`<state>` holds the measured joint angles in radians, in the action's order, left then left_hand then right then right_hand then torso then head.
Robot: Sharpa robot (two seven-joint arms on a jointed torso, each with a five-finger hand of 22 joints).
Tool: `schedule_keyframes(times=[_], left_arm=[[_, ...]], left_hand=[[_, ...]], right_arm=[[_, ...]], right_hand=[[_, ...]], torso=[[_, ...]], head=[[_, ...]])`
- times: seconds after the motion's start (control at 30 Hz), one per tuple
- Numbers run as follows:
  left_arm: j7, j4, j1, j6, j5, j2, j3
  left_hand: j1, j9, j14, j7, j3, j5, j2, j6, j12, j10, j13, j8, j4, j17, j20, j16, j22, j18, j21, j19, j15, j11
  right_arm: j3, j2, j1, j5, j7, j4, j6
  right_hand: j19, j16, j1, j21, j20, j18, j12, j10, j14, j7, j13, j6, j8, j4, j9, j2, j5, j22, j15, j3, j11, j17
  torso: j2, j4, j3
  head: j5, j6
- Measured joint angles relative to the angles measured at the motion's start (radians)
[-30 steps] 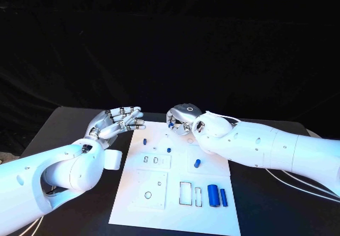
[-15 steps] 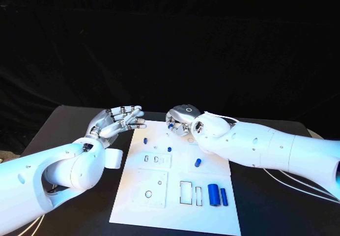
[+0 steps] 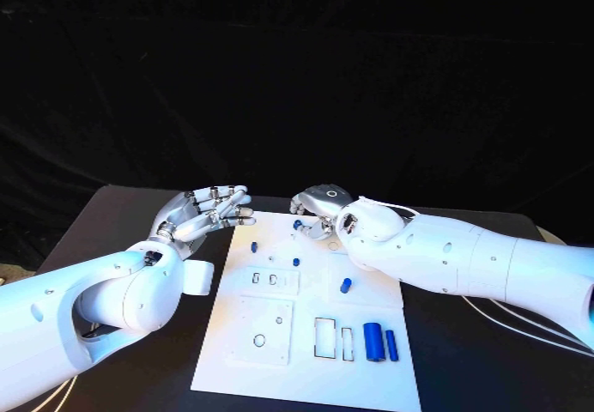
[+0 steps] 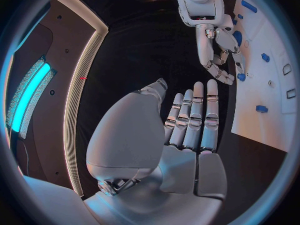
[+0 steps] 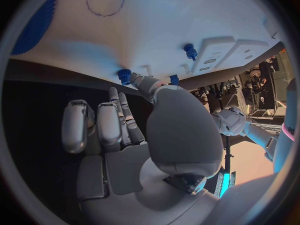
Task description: Assemble the parts on the task board
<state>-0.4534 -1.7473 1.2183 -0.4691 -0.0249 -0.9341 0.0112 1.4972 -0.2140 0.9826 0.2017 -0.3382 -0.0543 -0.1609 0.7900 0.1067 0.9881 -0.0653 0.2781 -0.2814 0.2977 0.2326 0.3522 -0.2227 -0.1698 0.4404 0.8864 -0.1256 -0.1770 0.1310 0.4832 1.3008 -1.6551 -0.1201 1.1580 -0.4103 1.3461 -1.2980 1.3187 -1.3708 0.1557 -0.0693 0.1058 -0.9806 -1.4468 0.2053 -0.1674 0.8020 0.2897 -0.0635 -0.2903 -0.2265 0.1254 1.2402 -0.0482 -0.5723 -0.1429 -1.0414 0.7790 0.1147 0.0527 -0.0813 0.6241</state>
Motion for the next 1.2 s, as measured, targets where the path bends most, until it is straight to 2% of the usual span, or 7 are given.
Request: schedule_keyframes(times=[0.23, 0.43, 0.63, 0.77, 0.87, 1.0, 1.2], left_arm=[[0.0, 0.001, 0.0, 0.0, 0.0, -0.003, 0.0], [0.001, -0.001, 0.001, 0.0, 0.0, -0.006, 0.0], [0.003, -0.003, 0.001, 0.001, 0.0, -0.009, 0.0], [0.005, -0.004, 0.001, 0.001, 0.0, -0.009, 0.0], [0.006, -0.004, 0.001, 0.001, 0.0, -0.009, 0.0], [0.008, -0.005, 0.001, 0.002, 0.0, -0.009, 0.0], [0.011, -0.005, 0.001, 0.004, 0.0, -0.009, 0.0]], left_hand=[[0.0, 0.0, 0.0, 0.0, 0.0, 0.0, 0.0, 0.0, 0.0, 0.0, 0.0, 0.0, 0.0, 0.0, 0.0, 0.0, 0.0, 0.0, 0.0, 0.0, 0.0, 0.0], [0.0, 0.0, 0.0, -0.002, -0.003, 0.0, 0.0, -0.006, -0.005, 0.0, 0.0, 0.0, 0.003, 0.001, 0.004, 0.0, -0.001, 0.0, 0.0, -0.004, 0.0, 0.0], [0.0, 0.0, 0.0, -0.002, -0.003, 0.0, 0.0, -0.006, -0.006, 0.0, 0.0, 0.0, 0.003, 0.001, 0.004, 0.0, -0.001, 0.0, 0.0, -0.004, 0.0, 0.0], [0.0, 0.0, 0.0, -0.002, -0.003, 0.0, 0.0, -0.006, -0.006, 0.0, 0.0, 0.0, 0.003, 0.001, 0.004, 0.0, -0.001, 0.0, 0.0, -0.004, 0.0, 0.0], [0.0, 0.0, 0.0, -0.002, -0.003, 0.0, 0.0, -0.006, -0.006, 0.0, 0.0, 0.0, 0.003, 0.001, 0.004, 0.0, -0.001, 0.0, 0.0, -0.004, 0.0, 0.0], [0.0, 0.001, 0.0, -0.002, -0.003, 0.0, 0.0, -0.006, -0.006, 0.0, 0.0, 0.0, 0.003, 0.001, 0.004, 0.0, -0.001, 0.0, 0.0, -0.004, 0.0, 0.0], [0.0, 0.001, 0.0, -0.002, -0.003, 0.0, 0.0, -0.006, -0.006, 0.0, 0.0, 0.0, 0.003, 0.002, 0.004, 0.0, -0.001, 0.0, 0.0, -0.004, 0.0, 0.0]], right_arm=[[-0.003, 0.077, 0.002, 0.009, 0.001, 0.084, -0.022], [-0.01, 0.208, 0.015, 0.068, -0.004, 0.19, -0.04], [-0.013, 0.329, 0.022, 0.179, -0.019, 0.265, -0.029], [-0.014, 0.369, 0.023, 0.245, -0.031, 0.279, 0.001], [-0.014, 0.38, 0.023, 0.279, -0.041, 0.278, 0.026], [-0.014, 0.38, 0.019, 0.314, -0.053, 0.262, 0.059], [-0.013, 0.367, 0.008, 0.338, -0.064, 0.24, 0.085]], right_hand=[[0.015, -0.003, 0.0, -0.003, -0.002, 0.0, 0.019, -0.018, -0.001, -0.004, 0.001, 0.022, 0.0, -0.004, -0.009, 0.0, 0.021, 0.021, 0.0, 0.004, 0.009, -0.009], [0.077, -0.05, -0.01, -0.059, -0.011, 0.0, 0.063, -0.109, -0.017, -0.011, -0.008, 0.043, 0.0, -0.019, -0.017, -0.001, 0.049, 0.068, 0.006, 0.005, 0.022, -0.08], [0.118, -0.099, -0.064, -0.111, -0.032, 0.017, 0.137, -0.254, -0.02, -0.032, -0.053, 0.057, 0.0, -0.065, -0.033, -0.04, 0.074, 0.068, 0.035, 0.062, 0.058, -0.153], [0.12, -0.118, -0.066, -0.131, -0.053, 0.032, 0.263, -0.319, -0.02, -0.057, -0.163, 0.038, 0.018, -0.079, -0.051, -0.042, 0.084, 0.068, 0.056, 0.145, 0.082, -0.182], [0.12, -0.154, -0.043, -0.145, -0.063, 0.032, 0.606, -0.283, -0.02, -0.07, -0.495, 0.001, 0.048, -0.109, -0.081, -0.02, 0.09, 0.068, 0.055, 0.255, 0.09, -0.243], [0.12, -0.187, 0.001, -0.154, -0.063, 0.032, 0.949, -0.282, -0.02, -0.05, -0.84, -0.035, 0.077, -0.165, -0.107, 0.016, 0.096, 0.068, 0.055, 0.334, 0.076, -0.267], [0.12, -0.204, 0.03, -0.159, -0.055, 0.048, 1.06, -0.299, -0.02, -0.044, -0.954, -0.05, 0.089, -0.196, -0.118, 0.022, 0.103, 0.068, 0.055, 0.37, 0.069, -0.267]], torso=[[0.0, -0.0026, -0.0012], [-0.001, -0.0065, -0.0024], [-0.003, -0.0155, -0.006], [-0.003, -0.0203, -0.0092], [-0.003, -0.0222, -0.0112], [-0.002, -0.0222, -0.0144], [0.0, -0.0224, -0.0156]], head=[[0.0, -0.004], [-0.005, -0.009], [-0.006, -0.011], [-0.007, -0.013], [-0.009, -0.012], [-0.012, -0.011], [-0.01, -0.007]])
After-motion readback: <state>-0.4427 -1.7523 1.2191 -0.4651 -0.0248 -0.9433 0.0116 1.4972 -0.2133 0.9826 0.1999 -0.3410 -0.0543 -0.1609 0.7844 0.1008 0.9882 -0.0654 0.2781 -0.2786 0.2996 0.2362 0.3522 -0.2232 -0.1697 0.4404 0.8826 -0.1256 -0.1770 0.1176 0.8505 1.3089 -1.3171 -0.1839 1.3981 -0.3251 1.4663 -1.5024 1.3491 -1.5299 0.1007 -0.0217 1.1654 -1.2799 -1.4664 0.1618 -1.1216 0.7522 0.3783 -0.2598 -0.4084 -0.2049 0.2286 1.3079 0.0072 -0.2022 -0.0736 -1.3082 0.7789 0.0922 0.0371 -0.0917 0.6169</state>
